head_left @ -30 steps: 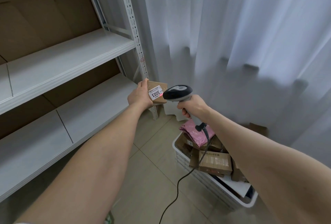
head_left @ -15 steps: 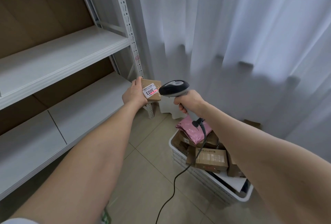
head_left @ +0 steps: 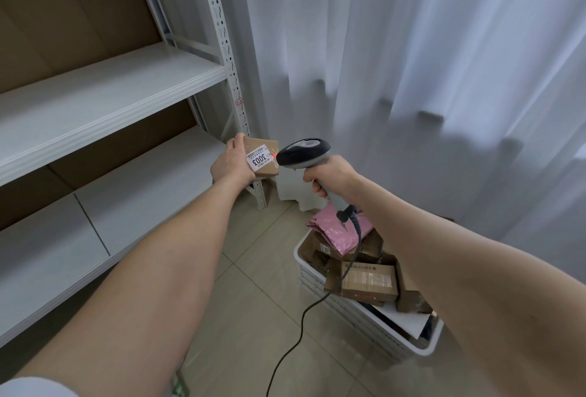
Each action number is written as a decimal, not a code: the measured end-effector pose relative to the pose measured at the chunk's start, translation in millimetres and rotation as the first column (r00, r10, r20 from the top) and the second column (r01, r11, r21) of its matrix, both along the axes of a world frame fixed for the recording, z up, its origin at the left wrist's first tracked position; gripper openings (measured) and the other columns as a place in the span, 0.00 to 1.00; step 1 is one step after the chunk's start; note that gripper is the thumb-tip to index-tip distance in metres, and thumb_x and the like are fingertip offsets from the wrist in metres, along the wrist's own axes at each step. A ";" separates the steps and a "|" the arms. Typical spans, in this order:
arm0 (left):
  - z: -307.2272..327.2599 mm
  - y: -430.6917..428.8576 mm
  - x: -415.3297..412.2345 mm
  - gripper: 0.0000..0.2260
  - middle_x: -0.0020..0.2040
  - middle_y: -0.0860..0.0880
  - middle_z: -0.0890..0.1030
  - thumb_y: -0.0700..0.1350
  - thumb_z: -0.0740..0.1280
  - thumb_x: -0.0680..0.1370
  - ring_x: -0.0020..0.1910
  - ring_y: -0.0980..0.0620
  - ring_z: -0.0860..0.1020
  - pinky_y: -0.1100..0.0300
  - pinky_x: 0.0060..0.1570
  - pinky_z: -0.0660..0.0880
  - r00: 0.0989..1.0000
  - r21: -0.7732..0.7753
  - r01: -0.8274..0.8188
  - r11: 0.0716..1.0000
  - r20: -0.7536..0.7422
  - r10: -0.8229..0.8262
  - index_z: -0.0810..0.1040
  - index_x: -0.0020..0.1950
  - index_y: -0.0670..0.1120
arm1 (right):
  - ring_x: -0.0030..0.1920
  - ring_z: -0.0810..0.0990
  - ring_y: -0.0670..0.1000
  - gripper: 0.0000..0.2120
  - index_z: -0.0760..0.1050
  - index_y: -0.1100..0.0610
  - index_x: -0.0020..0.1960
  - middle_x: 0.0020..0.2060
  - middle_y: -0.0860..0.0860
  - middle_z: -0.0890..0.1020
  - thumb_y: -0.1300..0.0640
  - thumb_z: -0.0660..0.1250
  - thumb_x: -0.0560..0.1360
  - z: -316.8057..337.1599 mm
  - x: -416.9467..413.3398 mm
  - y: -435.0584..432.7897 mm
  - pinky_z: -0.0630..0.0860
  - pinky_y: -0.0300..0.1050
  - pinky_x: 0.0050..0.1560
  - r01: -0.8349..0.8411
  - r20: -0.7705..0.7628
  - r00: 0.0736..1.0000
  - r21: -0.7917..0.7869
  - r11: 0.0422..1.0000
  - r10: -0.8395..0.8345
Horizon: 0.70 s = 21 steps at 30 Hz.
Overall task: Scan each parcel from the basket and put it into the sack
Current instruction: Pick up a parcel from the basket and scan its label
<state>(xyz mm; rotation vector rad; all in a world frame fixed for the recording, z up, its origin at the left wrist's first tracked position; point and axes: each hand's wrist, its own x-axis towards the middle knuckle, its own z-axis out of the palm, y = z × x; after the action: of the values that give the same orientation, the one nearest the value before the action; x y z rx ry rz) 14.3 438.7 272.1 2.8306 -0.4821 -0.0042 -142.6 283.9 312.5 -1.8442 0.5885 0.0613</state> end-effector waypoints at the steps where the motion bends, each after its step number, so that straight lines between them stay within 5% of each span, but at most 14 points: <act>1: 0.2 0.7 0.3 0.43 0.68 0.47 0.67 0.50 0.78 0.67 0.56 0.46 0.75 0.52 0.44 0.78 1.000 0.000 -0.002 1.000 -0.003 0.002 0.54 0.73 0.52 | 0.26 0.72 0.46 0.08 0.77 0.65 0.53 0.29 0.52 0.75 0.63 0.66 0.75 0.7 0.4 0.6 0.71 0.36 0.27 0.001 0.003 1.000 0.002 1.000 -0.001; 21: 6.6 12.3 0.5 0.44 0.68 0.46 0.67 0.53 0.77 0.66 0.56 0.46 0.75 0.54 0.41 0.77 1.000 -0.015 -0.028 0.999 -0.005 0.028 0.54 0.73 0.51 | 0.27 0.72 0.47 0.05 0.76 0.62 0.51 0.31 0.53 0.76 0.62 0.67 0.76 2.1 7.7 8.5 0.73 0.37 0.29 -0.015 0.029 0.999 0.061 0.998 0.014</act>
<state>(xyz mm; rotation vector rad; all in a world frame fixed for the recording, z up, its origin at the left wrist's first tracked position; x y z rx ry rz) 14.8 451.0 278.7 2.8220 -0.4393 -0.0023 -134.8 292.4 314.5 -1.7868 0.5476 0.0619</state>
